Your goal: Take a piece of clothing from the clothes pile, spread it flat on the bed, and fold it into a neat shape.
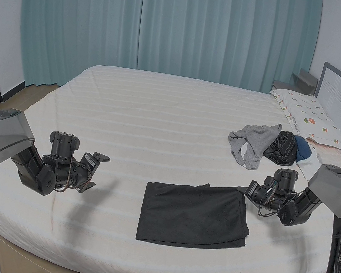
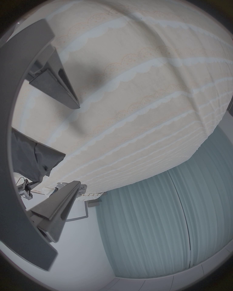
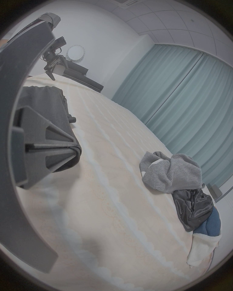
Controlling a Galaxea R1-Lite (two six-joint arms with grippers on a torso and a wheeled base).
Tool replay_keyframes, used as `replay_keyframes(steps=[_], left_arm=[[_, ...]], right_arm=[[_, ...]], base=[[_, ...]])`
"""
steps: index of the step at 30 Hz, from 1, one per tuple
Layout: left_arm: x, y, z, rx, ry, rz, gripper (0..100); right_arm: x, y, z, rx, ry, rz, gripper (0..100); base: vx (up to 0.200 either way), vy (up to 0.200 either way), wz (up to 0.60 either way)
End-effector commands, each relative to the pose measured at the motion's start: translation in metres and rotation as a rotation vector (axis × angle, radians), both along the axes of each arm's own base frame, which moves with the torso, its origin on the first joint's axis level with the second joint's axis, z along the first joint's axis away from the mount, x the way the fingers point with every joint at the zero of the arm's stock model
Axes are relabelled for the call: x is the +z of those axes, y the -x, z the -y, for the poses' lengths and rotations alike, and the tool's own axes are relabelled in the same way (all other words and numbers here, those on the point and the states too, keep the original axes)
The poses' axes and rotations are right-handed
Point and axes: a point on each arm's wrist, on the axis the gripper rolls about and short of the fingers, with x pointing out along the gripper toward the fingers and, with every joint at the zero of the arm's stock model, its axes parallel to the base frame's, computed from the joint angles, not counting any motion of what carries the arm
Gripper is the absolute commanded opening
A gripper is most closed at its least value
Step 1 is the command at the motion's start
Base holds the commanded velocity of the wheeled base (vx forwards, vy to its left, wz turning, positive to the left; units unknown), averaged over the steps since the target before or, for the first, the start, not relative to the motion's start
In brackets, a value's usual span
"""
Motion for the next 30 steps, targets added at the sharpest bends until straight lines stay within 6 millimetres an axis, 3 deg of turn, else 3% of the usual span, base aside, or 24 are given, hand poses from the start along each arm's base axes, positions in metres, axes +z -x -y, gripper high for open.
replay_keyframes(steps=[1,11,12,17,20,21,24,28,30], left_arm=[[-0.001,0.0,0.0,0.0,0.0,-0.002,100],[-0.001,0.0,0.0,0.0,0.0,-0.003,100],[-0.001,0.0,0.0,0.0,0.0,-0.003,100],[-0.001,0.0,0.001,-0.001,0.0,-0.003,100],[-0.001,0.0,0.001,-0.001,0.0,-0.002,100],[-0.001,0.0,0.001,-0.002,0.001,-0.002,100],[-0.001,0.0,0.001,-0.001,0.0,-0.002,100],[-0.001,0.0,0.001,-0.002,0.0,-0.003,100],[-0.001,0.0,0.001,-0.002,0.0,-0.003,100]], right_arm=[[-0.001,-0.001,0.001,-0.003,0.0,-0.002,0],[-0.003,-0.001,0.005,-0.018,0.004,-0.015,0],[-0.003,0.0,0.005,-0.019,0.005,-0.029,100],[0.001,0.001,0.01,-0.03,-0.001,-0.035,100],[0.018,0.001,0.013,-0.05,-0.031,-0.013,100],[0.035,0.006,0.014,-0.069,-0.082,-0.013,100],[0.044,0.011,0.011,-0.071,-0.098,-0.014,100],[0.05,0.035,0.011,-0.067,-0.085,-0.058,100],[0.047,0.056,0.013,-0.055,-0.07,-0.104,100]], base=[[0.0,0.0,0.0],[0.0,0.0,0.0],[0.0,0.0,0.0],[0.0,0.0,0.0],[0.0,0.0,0.0],[0.0,0.0,0.0],[0.0,0.0,0.0],[0.0,0.0,0.0],[0.0,0.0,0.0]])
